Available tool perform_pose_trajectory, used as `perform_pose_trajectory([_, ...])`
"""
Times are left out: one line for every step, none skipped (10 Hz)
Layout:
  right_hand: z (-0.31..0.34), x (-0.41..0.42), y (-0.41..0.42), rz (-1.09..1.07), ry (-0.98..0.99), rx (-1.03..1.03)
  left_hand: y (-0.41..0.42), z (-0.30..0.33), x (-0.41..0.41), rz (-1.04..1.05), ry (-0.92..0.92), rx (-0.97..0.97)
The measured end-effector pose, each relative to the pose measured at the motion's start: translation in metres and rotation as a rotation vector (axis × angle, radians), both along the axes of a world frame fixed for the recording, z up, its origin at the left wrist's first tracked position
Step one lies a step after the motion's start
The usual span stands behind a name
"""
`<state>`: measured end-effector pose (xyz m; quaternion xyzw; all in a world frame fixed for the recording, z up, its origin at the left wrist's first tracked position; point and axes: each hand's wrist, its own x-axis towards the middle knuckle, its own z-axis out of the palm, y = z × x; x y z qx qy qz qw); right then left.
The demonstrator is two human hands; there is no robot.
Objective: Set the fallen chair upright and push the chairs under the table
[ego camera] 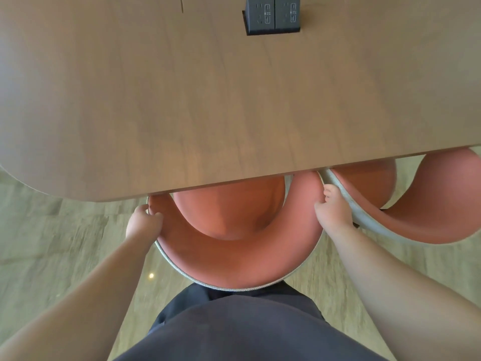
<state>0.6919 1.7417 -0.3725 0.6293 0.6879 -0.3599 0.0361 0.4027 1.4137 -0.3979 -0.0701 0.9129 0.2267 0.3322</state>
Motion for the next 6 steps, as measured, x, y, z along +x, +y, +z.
perform_pose_trajectory([0.019,0.003,-0.012,-0.044,0.067,0.007,-0.003,0.019,0.001,-0.013,0.042,0.051])
perform_pose_trajectory([0.037,0.007,-0.023,-0.069,0.099,0.029,-0.005,0.039,0.004,-0.017,0.035,0.123])
perform_pose_trajectory([0.056,0.016,-0.035,-0.089,0.138,0.035,-0.004,0.06,0.016,0.026,-0.021,0.288])
perform_pose_trajectory([0.069,0.021,-0.043,-0.104,0.237,-0.007,0.001,0.077,0.032,0.041,0.008,0.413])
perform_pose_trajectory([0.086,0.035,-0.041,-0.089,0.372,-0.012,0.009,0.104,0.058,0.053,0.069,0.517])
perform_pose_trajectory([0.099,0.053,-0.032,-0.01,0.456,0.008,0.022,0.128,0.092,0.064,0.135,0.618])
